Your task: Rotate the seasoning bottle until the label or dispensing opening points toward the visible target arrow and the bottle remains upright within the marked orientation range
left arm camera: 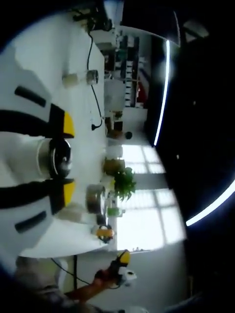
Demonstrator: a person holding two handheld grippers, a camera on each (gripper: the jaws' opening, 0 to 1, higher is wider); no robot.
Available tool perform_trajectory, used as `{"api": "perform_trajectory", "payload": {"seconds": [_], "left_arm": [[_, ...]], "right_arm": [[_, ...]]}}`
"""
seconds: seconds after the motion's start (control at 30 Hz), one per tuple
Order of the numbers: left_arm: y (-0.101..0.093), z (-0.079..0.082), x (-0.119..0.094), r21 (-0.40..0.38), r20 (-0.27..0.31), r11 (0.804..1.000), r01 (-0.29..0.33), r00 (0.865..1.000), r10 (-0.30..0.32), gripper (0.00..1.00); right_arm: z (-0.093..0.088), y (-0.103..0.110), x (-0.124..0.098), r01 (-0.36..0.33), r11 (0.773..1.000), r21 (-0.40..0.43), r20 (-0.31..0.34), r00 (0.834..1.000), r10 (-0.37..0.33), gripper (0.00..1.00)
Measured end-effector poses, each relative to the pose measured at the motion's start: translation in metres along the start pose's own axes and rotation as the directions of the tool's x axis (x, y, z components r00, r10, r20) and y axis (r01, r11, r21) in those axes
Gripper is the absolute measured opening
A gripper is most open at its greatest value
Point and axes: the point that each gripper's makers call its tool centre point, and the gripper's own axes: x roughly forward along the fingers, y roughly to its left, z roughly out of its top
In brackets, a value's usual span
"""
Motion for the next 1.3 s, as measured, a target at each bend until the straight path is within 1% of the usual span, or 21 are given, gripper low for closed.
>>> {"api": "perform_trajectory", "payload": {"seconds": [0.2, 0.37, 0.5, 0.73, 0.83, 0.93, 1.03, 1.1, 1.3], "left_arm": [[-0.001, 0.0, -0.001, -0.018, -0.003, 0.998, 0.058, 0.998, -0.058, 0.34], [-0.003, -0.001, -0.001, -0.03, -0.007, 0.995, 0.094, 0.996, -0.094, 0.34], [-0.004, -0.001, -0.002, -0.035, -0.005, 0.993, 0.111, 0.994, -0.111, 0.34], [-0.006, -0.002, -0.001, -0.03, -0.036, 0.987, 0.158, 0.987, -0.159, 0.34], [-0.007, -0.002, -0.002, -0.028, -0.043, 0.983, 0.184, 0.982, -0.185, 0.34], [-0.009, -0.003, -0.002, -0.022, -0.041, 0.974, 0.225, 0.973, -0.225, 0.34], [-0.008, -0.003, -0.002, -0.024, -0.036, 0.969, 0.247, 0.968, -0.247, 0.34], [-0.009, -0.002, -0.001, -0.019, -0.046, 0.965, 0.262, 0.964, -0.263, 0.34], [-0.011, -0.003, 0.0, -0.018, -0.082, 0.944, 0.328, 0.941, -0.328, 0.34]], "right_arm": [[0.001, 0.0, 0.001, 0.0, 1.0, 0.001, 0.003, 1.0, 0.0, 0.04], [0.001, 0.002, 0.001, -0.007, 1.0, 0.001, 0.004, 1.0, 0.007, 0.04], [0.001, 0.003, 0.001, -0.012, 1.0, 0.006, 0.004, 1.0, 0.012, 0.04], [0.003, 0.005, 0.001, -0.028, 0.999, 0.028, 0.013, 1.0, 0.028, 0.04], [0.003, 0.006, 0.001, -0.031, 0.999, 0.031, 0.015, 0.999, 0.03, 0.04], [0.002, 0.007, 0.001, -0.034, 0.999, 0.037, 0.014, 0.999, 0.033, 0.04], [0.002, 0.007, 0.001, -0.036, 0.999, 0.036, 0.01, 0.999, 0.036, 0.04], [0.002, 0.008, 0.001, -0.037, 0.999, 0.028, 0.008, 0.999, 0.037, 0.04], [0.0, 0.008, 0.002, -0.038, 0.999, 0.022, 0.003, 0.999, 0.038, 0.04]]}}
